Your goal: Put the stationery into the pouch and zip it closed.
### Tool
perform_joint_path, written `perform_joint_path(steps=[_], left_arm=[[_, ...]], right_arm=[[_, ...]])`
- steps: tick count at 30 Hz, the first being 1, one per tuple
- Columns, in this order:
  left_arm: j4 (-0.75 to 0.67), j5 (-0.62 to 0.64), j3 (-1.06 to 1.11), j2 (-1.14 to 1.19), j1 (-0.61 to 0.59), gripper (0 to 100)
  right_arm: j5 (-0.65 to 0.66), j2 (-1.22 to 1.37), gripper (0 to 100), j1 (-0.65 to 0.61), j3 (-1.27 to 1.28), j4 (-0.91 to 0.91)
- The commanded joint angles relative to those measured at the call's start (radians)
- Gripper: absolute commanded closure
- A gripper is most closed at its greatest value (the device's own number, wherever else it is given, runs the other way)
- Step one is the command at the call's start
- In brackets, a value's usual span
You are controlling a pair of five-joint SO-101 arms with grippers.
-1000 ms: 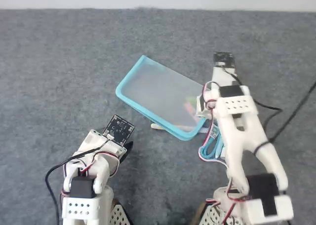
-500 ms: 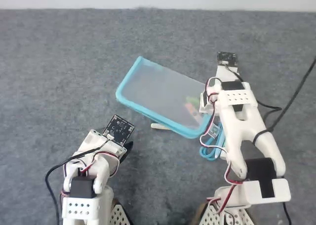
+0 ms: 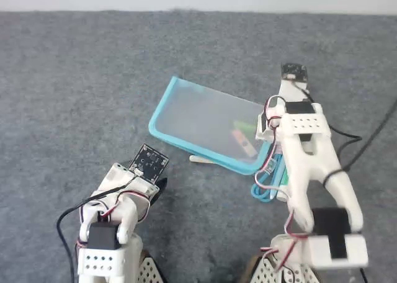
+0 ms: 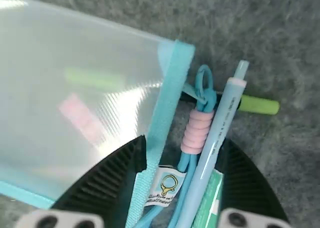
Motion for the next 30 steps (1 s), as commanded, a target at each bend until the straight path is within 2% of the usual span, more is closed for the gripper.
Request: perform_joint_path(steps=[1, 7, 19, 30], left_arm=[[0.005, -0.008, -0.008, -0.029, 0.005, 71], [0.005, -0.008, -0.008, -0.029, 0.005, 71], [0.005, -0.008, -0.008, -0.029, 0.005, 71], [0.005, -0.008, -0.008, -0.029, 0.005, 71]], right_arm=[[-0.014, -0.171, 77.8, 0.033, 0.025, 0.008], [-0.012, -0.216, 77.8, 0.036, 0.081, 0.010], [-0.012, 0.001, 77.8, 0.012, 0.049, -0.051], [-0.005, 0.068, 77.8, -0.180, 0.041, -0.053]])
